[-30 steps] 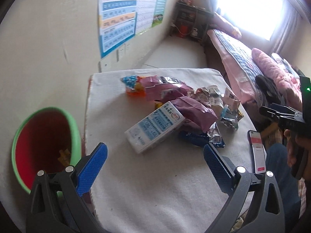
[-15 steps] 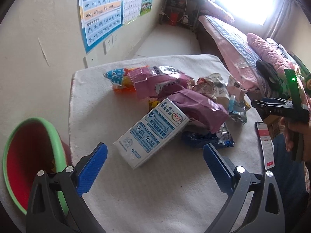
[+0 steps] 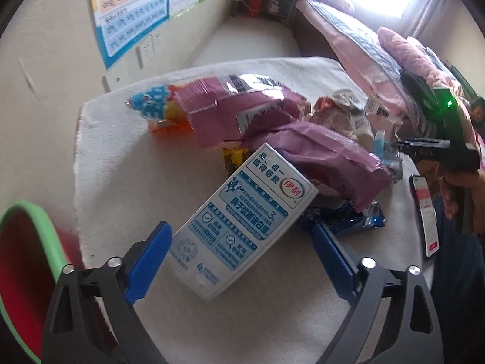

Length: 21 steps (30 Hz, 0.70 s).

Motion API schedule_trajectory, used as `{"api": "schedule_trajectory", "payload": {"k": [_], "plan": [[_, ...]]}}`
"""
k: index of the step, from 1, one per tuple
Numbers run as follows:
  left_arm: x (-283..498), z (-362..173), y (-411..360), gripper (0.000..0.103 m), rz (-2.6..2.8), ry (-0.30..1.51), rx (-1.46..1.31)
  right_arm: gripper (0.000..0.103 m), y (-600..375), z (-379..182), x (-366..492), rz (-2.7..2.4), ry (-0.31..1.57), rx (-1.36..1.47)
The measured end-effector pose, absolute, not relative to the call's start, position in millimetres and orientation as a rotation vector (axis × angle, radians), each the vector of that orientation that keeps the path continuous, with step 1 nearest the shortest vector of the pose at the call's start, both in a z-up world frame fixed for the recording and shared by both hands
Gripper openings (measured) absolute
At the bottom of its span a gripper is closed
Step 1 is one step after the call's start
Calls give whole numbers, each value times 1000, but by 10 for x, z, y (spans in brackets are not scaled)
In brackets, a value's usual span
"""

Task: Collect trash
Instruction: 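Grasp the white milk carton with the left tool while the right tool grasps the gold snack bag, then carry the carton and snack bag over the red bin and release both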

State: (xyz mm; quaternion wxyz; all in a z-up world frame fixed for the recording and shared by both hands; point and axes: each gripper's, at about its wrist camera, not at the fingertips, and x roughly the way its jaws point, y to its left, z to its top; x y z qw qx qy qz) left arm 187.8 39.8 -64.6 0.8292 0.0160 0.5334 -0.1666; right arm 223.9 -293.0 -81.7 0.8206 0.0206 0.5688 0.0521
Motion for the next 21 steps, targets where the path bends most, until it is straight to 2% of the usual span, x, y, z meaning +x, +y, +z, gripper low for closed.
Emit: {"api": "schedule_trajectory", "payload": {"k": [3,10,12,15,20,21], "plan": [[1929,-669,392,84,-339,1122,50,29,-2932,-836,2241,108,1217,36],[2065,-768,366,84,-308,1144,116,24,-2891,-837,2233,103,1220,10],[2082,-805,345,78,-318,1158,120,21,-2878,-825,2221,100,1215,4],[2053,-789,342,75,-317,1157,106,19,-2843,-777,2185,95,1203,0],[1953,-704,367,61,-300,1148,84,17,-2817,-690,2145,116,1211,-28],[1929,-686,374,60,-294,1145,80,16,-2817,-666,2133,116,1206,-29]]}}
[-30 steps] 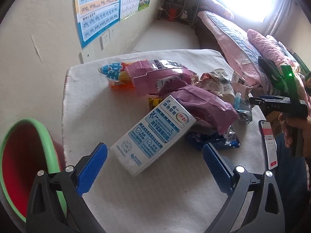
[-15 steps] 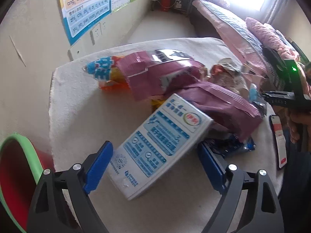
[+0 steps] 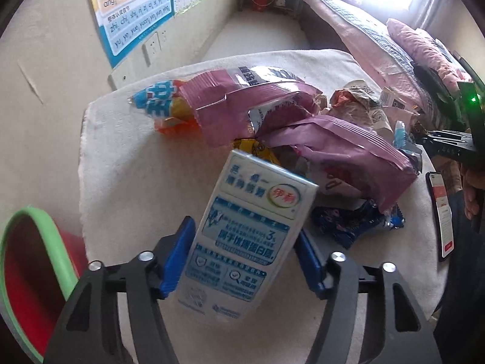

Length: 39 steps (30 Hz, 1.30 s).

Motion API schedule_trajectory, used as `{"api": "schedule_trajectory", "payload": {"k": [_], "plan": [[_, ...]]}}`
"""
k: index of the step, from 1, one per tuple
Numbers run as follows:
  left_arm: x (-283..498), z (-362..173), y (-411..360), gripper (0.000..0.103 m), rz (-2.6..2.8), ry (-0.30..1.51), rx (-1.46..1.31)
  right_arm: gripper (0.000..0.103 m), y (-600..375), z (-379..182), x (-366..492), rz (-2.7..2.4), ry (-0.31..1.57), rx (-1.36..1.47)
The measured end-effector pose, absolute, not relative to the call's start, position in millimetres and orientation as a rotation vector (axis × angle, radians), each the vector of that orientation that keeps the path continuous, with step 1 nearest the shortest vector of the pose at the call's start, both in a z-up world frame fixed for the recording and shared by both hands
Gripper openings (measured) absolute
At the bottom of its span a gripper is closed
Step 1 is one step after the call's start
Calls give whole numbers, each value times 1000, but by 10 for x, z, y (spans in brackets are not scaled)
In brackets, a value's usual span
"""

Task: Collect trash
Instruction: 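Carry the carton and snack bag over the red bin and release both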

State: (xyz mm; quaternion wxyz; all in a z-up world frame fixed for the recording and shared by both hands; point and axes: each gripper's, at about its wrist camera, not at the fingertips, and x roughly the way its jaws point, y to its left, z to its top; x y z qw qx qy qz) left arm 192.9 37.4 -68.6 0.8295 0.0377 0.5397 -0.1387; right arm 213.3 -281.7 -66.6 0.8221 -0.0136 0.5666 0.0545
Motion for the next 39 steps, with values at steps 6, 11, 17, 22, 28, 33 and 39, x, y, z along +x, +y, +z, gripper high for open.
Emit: {"api": "schedule_trajectory", "payload": {"k": [6,11,17,22,28,33,39], "plan": [[1690,-518,434,58,-262,1111,12,15,-2839,-459,2044,121,1144,-38],[1433,-313,418,58,-230,1067,-17,15,-2778,-240,1902,121,1076,-78],[1164,-113,397,58,-189,1016,-31,15,-2608,29,1658,144,999,-84],[937,57,466,58,-149,959,-70,15,-2433,183,1419,171,951,-69],[745,168,636,58,-87,906,-104,15,-2125,329,1209,232,907,-67],[661,216,827,58,-39,887,-134,15,-1789,410,1105,293,888,-94],[595,272,1026,58,-5,870,-154,15,-1439,469,1059,359,875,-118]]}}
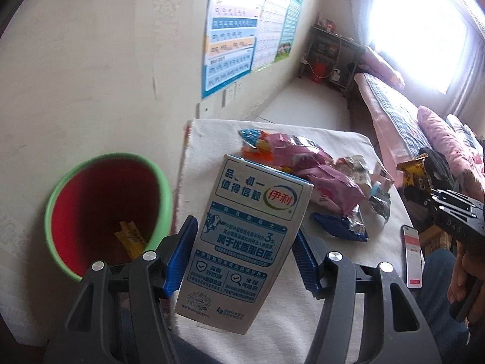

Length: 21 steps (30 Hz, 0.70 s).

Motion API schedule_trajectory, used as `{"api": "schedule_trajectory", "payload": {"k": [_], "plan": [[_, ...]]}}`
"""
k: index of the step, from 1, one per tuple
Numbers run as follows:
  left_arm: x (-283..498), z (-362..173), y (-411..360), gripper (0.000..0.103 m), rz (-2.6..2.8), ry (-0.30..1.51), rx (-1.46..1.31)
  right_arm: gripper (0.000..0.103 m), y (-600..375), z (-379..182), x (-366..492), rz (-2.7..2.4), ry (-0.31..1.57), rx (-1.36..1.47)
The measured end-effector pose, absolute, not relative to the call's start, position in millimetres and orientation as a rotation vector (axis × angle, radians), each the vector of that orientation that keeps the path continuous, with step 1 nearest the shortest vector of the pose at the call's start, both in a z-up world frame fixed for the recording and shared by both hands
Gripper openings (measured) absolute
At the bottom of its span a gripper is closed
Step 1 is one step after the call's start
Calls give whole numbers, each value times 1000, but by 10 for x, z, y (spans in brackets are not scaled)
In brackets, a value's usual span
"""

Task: Collect trash
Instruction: 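Carry the carton and snack bag over the red bin and release both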

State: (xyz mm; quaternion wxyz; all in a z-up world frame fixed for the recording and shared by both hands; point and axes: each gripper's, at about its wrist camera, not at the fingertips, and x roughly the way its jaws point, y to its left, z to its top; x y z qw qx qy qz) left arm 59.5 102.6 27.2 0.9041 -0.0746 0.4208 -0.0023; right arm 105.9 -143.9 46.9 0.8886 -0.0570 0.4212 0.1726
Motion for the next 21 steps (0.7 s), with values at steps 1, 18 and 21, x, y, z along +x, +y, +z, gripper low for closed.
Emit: {"api": "schedule_trajectory", "payload": {"k": [1,18,21], "plan": [[584,281,1080,58,5,866,-158,15,-1373,480,1057,371,871,-123],[393,320,1941,58,158,842,-230,15,-94,454,1081,590,866,-175],[343,317,2152,58,191,835,-255,15,143,456,1086,626,861,-186]]}}
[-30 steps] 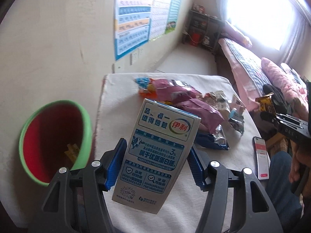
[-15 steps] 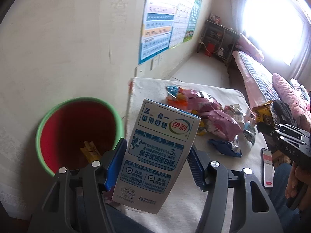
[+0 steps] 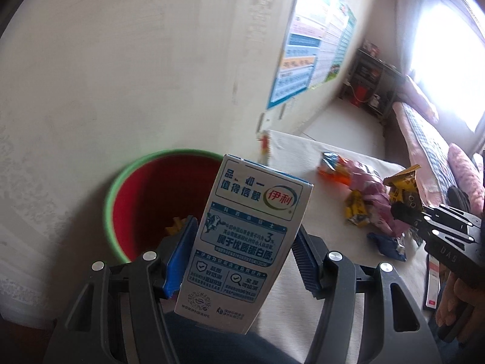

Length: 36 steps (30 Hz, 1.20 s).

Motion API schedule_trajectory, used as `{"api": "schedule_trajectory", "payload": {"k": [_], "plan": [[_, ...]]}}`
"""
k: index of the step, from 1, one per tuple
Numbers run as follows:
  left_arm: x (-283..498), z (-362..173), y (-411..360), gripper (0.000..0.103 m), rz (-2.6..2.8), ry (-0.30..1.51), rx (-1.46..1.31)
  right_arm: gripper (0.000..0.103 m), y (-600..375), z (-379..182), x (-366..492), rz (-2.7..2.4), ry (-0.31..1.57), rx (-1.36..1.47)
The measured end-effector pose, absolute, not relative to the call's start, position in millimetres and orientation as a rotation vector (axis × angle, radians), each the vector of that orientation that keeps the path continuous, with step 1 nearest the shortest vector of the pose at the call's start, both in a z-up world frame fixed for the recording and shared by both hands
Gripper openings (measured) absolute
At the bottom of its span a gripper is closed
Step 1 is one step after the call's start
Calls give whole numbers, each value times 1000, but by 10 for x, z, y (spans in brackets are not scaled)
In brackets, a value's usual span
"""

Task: Collect trash
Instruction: 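Carry the carton and snack bag over the red bin and release both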

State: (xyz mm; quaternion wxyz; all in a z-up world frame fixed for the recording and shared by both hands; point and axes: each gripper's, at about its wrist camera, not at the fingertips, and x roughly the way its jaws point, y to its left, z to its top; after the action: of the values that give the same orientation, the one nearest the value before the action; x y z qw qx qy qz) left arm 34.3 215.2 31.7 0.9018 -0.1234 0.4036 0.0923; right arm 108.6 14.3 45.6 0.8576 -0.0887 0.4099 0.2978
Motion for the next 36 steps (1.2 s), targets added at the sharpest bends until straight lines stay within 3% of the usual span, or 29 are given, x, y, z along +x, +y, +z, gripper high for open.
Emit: {"api": "schedule_trajectory", "payload": {"k": [19,33,35,36], "plan": [[347,97,3053,58,273,812,-398,15,1560,260,1235,834,886,-264],[503,-172,3404,58,258,818,-466,16,2023,-102,1440,837,969,-316],[513,-179,3434,59,254,815,-473,24,2059,-140,1463,841,981,-315],[528,-177,3439,60,255,812,-474,36,2071,-152,1458,841,982,-322]]}}
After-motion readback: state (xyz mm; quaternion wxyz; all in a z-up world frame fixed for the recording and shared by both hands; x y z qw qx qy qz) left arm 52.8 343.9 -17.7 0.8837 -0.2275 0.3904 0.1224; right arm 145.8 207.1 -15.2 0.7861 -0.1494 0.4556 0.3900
